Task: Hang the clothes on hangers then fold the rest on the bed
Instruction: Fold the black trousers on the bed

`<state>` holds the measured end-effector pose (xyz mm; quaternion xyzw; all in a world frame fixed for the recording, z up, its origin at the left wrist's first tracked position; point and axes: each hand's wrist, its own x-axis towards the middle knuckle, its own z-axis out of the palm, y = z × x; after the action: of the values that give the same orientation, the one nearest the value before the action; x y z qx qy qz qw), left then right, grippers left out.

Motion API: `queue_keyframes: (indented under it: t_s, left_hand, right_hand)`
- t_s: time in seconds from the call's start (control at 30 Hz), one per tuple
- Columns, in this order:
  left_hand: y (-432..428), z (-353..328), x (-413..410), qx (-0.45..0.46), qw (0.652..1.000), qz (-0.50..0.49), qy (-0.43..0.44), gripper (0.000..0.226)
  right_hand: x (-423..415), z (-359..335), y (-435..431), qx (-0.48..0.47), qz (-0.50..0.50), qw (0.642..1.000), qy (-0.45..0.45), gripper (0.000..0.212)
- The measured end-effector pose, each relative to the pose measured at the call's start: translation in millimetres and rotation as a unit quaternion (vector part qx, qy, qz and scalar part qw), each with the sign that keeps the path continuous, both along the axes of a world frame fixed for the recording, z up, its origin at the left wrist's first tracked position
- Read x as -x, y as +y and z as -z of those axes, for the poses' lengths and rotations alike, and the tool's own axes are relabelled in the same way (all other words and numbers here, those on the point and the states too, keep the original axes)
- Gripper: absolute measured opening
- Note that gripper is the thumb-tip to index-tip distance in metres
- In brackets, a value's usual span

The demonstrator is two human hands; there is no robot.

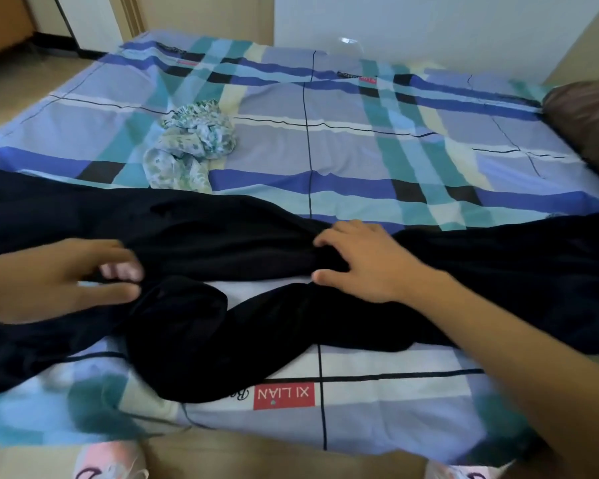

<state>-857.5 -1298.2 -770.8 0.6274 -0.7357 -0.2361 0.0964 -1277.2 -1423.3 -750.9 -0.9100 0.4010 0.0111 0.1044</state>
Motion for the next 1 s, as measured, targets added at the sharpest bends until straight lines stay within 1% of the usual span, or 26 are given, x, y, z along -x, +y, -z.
queue_keyframes:
  t_s: [0.03, 0.1, 0.13, 0.17, 0.23, 0.27, 0.3, 0.37, 0.4, 0.47, 0.5, 0.53, 0.57, 0.6, 0.63, 0.67, 0.7, 0.73, 0.77, 0.8, 0.83, 0.87, 0.9, 0.93, 0.97, 1.0]
  left_hand:
    - [-6.0, -17.7, 33.9, 0.019, 1.000, 0.025, 0.004, 0.035]
    - [-14.6, -34.1, 86.7, 0.014, 0.997, 0.078, -0.008, 0.055]
    - [-18.3, -32.6, 105.8, 0.000, 0.995, 0.098, -0.021, 0.063]
    - [-20.8, -32.5, 128.9, -0.014, 0.992, 0.120, -0.045, 0.072]
    - [-21.8, -32.9, 171.9, -0.021, 0.981, 0.167, -0.100, 0.082]
    - [-21.9, -31.1, 189.2, -0.020, 0.973, 0.192, -0.126, 0.082]
    - [-22.9, -27.0, 201.6, -0.030, 0.967, 0.208, -0.142, 0.079]
    - [-25.5, -22.5, 215.1, -0.071, 0.960, 0.229, -0.147, 0.065]
    - [-28.3, -20.8, 218.0, -0.089, 0.956, 0.239, -0.141, 0.057]
    - [-35.6, -20.8, 221.8, -0.108, 0.955, 0.247, -0.123, 0.046]
    - [-40.4, -20.7, 223.2, -0.102, 0.960, 0.238, -0.107, 0.043]
    - [-47.0, -19.1, 223.8, -0.075, 0.967, 0.227, -0.091, 0.040]
    - [-54.9, -17.2, 224.4, -0.028, 0.973, 0.217, -0.075, 0.037]
    - [-64.1, -15.3, 225.4, 0.026, 0.977, 0.206, -0.059, 0.033]
    - [-74.1, -12.9, 225.3, 0.078, 0.977, 0.193, -0.041, 0.027]
    - [-85.9, -10.4, 225.7, 0.119, 0.977, 0.176, -0.031, 0.020]
    - [-98.5, -6.2, 225.5, 0.148, 0.975, 0.159, -0.036, 0.017]
    - [-110.8, -1.7, 224.3, 0.168, 0.974, 0.143, -0.059, 0.020]
    - [-123.5, 4.1, 222.1, 0.180, 0.971, 0.131, -0.091, 0.027]
    - [-135.0, 9.4, 219.3, 0.181, 0.969, 0.119, -0.121, 0.035]
    - [-144.8, 13.9, 216.1, 0.172, 0.970, 0.105, -0.138, 0.039]
    - [-153.0, 17.2, 212.5, 0.162, 0.972, 0.092, -0.144, 0.037]
    - [-159.8, 19.6, 209.3, 0.159, 0.973, 0.087, -0.140, 0.029]
    - [-165.6, 21.4, 205.9, 0.162, 0.975, 0.085, -0.126, 0.018]
    - [-170.4, 21.9, 202.8, 0.166, 0.978, 0.081, -0.096, 0.009]
    - [-174.8, 21.0, 200.5, 0.162, 0.983, 0.068, -0.058, 0.005]
  right_hand:
    - [14.9, -2.9, -9.1, -0.004, 0.008, 0.999, 0.042, 0.061]
    - [40.4, -9.1, -19.1, -0.013, 0.021, 0.995, 0.092, 0.064]
    - [50.9, -11.6, -21.0, -0.015, 0.025, 0.994, 0.106, 0.060]
    - [60.4, -15.0, -20.6, -0.012, 0.021, 0.993, 0.119, 0.050]
    - [75.7, -23.1, -12.8, -0.011, 0.002, 0.991, 0.135, 0.026]
    - [82.2, -26.1, -6.2, -0.030, -0.007, 0.991, 0.132, 0.021]
    - [87.7, -28.8, 1.7, -0.063, -0.015, 0.989, 0.130, 0.021]
    - [94.1, -35.0, 19.3, -0.172, -0.030, 0.973, 0.149, 0.022]
    - [96.4, -38.6, 27.8, -0.236, -0.038, 0.956, 0.172, 0.023]
    - [99.6, -45.5, 41.2, -0.359, -0.039, 0.903, 0.233, 0.026]
    - [100.5, -47.6, 43.9, -0.408, -0.032, 0.879, 0.244, 0.028]
    - [100.9, -48.3, 43.8, -0.444, -0.020, 0.868, 0.221, 0.029]
    - [102.0, -45.4, 40.3, -0.457, -0.006, 0.874, 0.165, 0.031]
    - [103.4, -40.3, 33.2, -0.433, 0.017, 0.897, 0.086, 0.032]
    - [105.6, -35.1, 22.6, -0.368, 0.044, 0.929, 0.011, 0.030]
    - [109.2, -30.2, 9.8, -0.282, 0.068, 0.956, -0.038, 0.025]
    - [114.0, -26.4, -2.8, -0.201, 0.080, 0.975, -0.045, 0.023]
    - [117.9, -23.4, -14.1, -0.140, 0.074, 0.987, -0.013, 0.029]
    - [121.8, -18.7, -23.9, -0.103, 0.060, 0.992, 0.046, 0.040]
    - [125.6, -13.3, -31.4, -0.089, 0.050, 0.989, 0.103, 0.049]
    - [129.0, -7.3, -38.3, -0.088, 0.052, 0.986, 0.135, 0.050]
    - [129.6, -3.2, -43.0, -0.090, 0.058, 0.985, 0.134, 0.043]
    - [129.3, 0.6, -47.0, -0.093, 0.061, 0.988, 0.106, 0.031]
    - [129.3, 3.5, -52.0, -0.102, 0.071, 0.991, 0.052, 0.021]
    - [129.4, 4.2, -57.4, -0.123, 0.096, 0.988, -0.008, 0.015]
    - [130.1, 3.1, -63.2, -0.146, 0.132, 0.978, -0.064, 0.016]
